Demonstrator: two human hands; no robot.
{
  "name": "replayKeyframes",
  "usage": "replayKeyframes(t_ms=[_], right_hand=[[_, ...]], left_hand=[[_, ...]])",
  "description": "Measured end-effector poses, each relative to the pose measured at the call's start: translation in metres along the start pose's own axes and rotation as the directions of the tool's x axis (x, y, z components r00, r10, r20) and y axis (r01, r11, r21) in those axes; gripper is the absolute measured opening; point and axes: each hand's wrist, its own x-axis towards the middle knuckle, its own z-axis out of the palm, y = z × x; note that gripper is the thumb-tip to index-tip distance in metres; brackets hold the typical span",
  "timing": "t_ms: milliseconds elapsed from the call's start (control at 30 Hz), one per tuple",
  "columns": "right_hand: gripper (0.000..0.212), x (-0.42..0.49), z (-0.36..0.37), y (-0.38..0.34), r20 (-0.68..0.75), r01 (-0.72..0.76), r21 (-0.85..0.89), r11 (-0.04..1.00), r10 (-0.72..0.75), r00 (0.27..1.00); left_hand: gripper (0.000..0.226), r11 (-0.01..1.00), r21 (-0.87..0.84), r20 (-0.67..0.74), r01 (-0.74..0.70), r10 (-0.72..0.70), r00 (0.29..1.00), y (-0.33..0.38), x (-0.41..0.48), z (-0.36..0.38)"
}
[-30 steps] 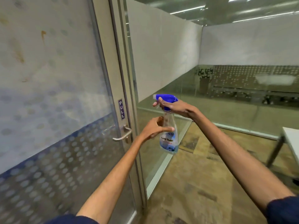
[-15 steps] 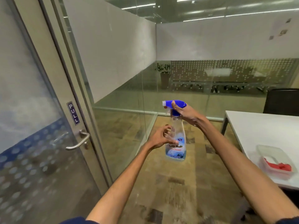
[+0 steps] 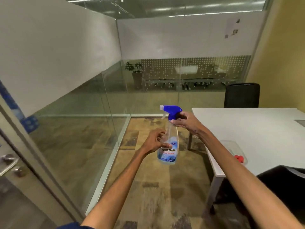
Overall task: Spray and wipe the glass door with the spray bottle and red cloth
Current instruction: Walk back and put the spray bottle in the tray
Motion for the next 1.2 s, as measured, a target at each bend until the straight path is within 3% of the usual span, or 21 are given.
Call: replayKeyframes(t_ms=[267,600,867,1200], right_hand=[[0.051,-0.006,-0.106,0.028,-0.185,0.024,0.034,0.999,-0.018,0.983],[0.030,-0.001,-0.208,0.068,-0.333,-0.045,-0.042,0.998,0.029,0.942],[0.025,0.032,-0.289,0.104,-0.450,-0.128,-0.100,0.987,0.070,0.890],[0.036,0.085,-0.368,0.149,-0.513,-0.254,-0.155,0.955,0.142,0.846]], left_hand=[[0.059,1.000,-0.002,0.083,-0.030,0.030,0.996,0.041,0.068,0.085],[0.066,0.995,0.059,0.168,-0.079,0.068,0.983,0.074,0.143,0.175],[0.061,0.992,0.061,0.255,-0.109,0.090,0.963,0.082,0.236,0.248],[0.056,0.997,-0.007,0.379,-0.073,0.070,0.923,0.076,0.339,0.315]])
